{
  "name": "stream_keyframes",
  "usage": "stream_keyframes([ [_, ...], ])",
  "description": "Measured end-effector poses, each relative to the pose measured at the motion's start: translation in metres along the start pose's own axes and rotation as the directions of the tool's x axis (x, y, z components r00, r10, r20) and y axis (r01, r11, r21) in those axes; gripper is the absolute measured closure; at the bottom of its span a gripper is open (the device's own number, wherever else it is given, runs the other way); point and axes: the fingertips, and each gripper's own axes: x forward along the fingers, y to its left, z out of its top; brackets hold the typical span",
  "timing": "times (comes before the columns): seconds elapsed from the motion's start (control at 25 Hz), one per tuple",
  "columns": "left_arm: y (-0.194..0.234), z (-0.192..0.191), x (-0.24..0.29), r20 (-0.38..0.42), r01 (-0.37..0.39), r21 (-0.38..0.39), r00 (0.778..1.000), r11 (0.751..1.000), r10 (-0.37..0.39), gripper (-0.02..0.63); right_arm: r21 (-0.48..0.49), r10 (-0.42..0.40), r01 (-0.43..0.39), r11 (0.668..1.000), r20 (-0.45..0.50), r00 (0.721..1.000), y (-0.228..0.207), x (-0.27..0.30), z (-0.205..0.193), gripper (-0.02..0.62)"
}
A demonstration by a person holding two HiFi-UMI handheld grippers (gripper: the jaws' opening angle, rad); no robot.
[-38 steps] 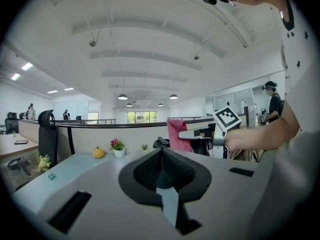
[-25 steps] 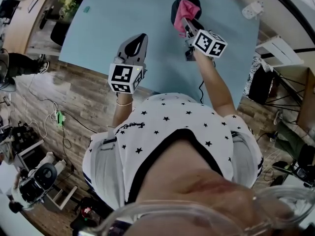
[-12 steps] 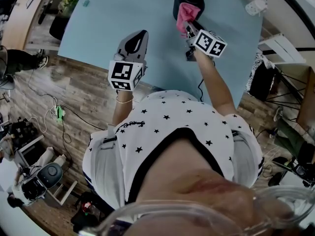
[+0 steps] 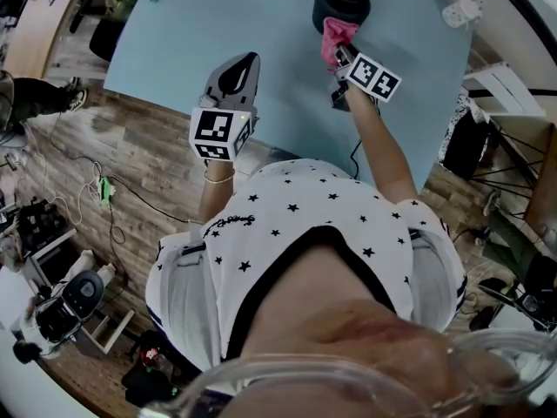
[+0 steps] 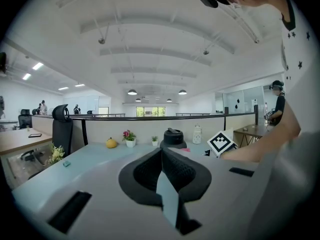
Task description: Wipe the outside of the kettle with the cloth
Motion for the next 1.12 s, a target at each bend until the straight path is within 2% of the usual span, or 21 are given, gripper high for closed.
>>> stream_keyframes([
  [0.32,0.013,-0.004,-0.013,-0.012,-0.034,-0.011,0.999,0.999,0.034,0.577,0.032,-0.082,0.084,0.996,-0.059,0.995,-0.02,0.011,-0.021,0.529],
  [0.72,0.025,-0.006,-0.029,-0.021,-0.095,-0.02,0.995,0.995,0.094,0.577,0.019,-0.132,0.134,0.991,-0.093,0.987,-0.035,0.021,-0.03,0.529],
  [0.96,0.029,-0.009,-0.039,-0.023,-0.128,-0.029,0.992,0.991,0.128,0.577,0.005,-0.089,0.09,0.996,-0.114,0.99,-0.015,0.021,-0.038,0.529],
  [1.12,0.017,-0.007,-0.045,-0.014,-0.13,-0.035,0.991,0.991,0.13,0.577,-0.048,0.001,-0.006,0.999,-0.117,0.993,0.02,0.008,-0.04,0.529],
])
